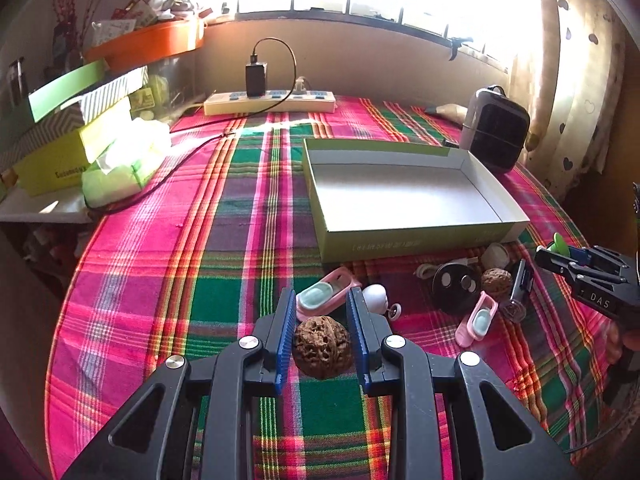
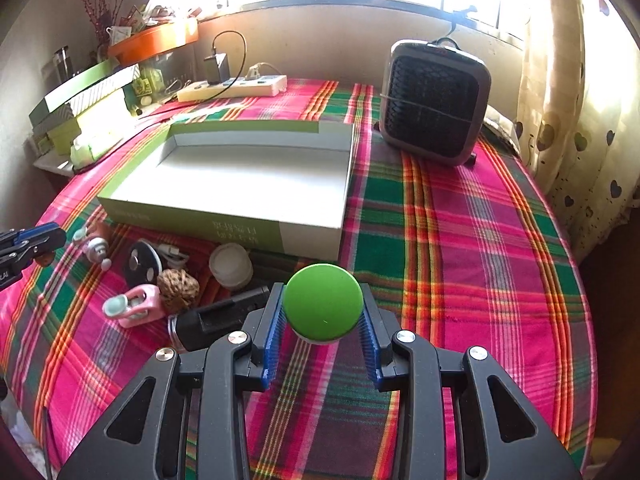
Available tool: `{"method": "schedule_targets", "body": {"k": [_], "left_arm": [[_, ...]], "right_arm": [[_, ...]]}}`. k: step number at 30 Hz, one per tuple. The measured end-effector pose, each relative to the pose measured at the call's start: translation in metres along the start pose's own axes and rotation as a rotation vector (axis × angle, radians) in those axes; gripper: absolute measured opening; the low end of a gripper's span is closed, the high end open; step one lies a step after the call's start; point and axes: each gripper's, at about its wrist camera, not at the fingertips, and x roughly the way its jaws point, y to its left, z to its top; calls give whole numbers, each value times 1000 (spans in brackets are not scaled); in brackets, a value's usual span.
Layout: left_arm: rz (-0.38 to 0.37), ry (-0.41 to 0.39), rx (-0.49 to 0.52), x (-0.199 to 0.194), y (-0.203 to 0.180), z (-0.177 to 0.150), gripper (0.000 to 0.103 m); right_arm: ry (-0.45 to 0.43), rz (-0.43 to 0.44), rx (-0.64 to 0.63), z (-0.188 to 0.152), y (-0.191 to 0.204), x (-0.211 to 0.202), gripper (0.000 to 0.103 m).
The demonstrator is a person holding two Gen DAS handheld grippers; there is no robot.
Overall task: Organize objects
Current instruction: 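Lower the walnut into the white tray with the left tool while the right tool sets the green knob inside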
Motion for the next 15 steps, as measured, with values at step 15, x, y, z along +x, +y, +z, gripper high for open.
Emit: {"method": "schedule_targets", "body": {"k": [15], "left_arm": [[-75,-12,47,22,-20,47,24]], "right_arm": [[-19,18,-17,36,7,5,35]]}}
